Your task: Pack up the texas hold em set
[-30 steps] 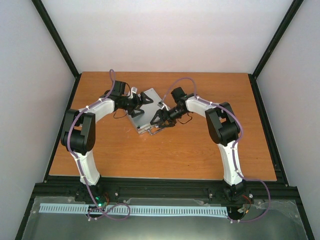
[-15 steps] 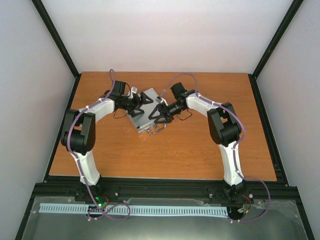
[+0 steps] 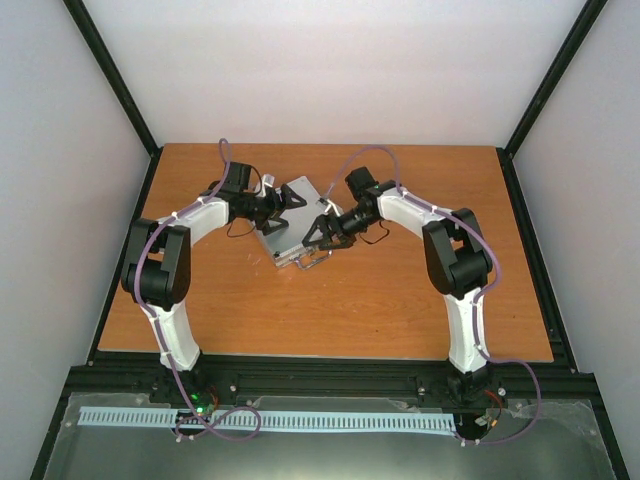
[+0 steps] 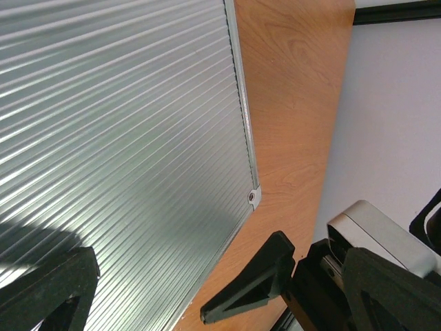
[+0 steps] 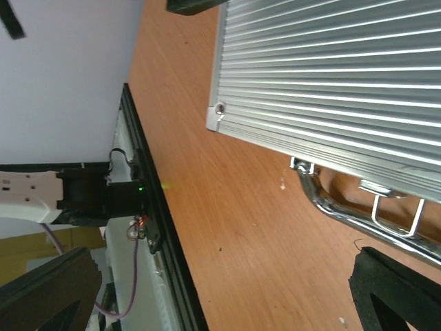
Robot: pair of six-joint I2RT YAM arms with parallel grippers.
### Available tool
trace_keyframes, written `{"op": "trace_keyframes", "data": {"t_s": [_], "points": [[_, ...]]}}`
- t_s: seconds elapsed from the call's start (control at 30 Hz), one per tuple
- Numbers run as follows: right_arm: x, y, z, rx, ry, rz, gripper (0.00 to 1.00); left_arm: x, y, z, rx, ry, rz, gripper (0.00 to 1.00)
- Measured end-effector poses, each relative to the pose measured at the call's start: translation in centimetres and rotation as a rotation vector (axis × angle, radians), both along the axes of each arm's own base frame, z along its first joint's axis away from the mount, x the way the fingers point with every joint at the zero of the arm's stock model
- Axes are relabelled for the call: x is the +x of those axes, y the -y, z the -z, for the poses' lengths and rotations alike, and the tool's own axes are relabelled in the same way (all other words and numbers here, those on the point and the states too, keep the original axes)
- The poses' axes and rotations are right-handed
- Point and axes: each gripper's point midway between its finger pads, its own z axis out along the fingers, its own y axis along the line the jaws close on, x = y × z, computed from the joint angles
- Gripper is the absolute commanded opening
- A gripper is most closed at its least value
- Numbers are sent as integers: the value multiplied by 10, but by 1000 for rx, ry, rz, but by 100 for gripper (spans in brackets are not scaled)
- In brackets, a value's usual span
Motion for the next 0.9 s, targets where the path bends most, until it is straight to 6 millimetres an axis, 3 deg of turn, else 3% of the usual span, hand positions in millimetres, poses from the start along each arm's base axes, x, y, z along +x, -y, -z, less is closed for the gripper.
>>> {"op": "trace_keyframes", "data": {"t_s": [0.4, 0.53, 0.9], "points": [[14, 2, 28, -113, 84, 32, 100, 0, 0, 0, 0, 0, 0, 100], [12, -1, 46, -141, 69, 24, 100, 0, 0, 0, 1, 0, 0, 100], [3, -18, 65, -250, 173, 8, 100, 0, 0, 0, 3, 1, -2, 100]]}}
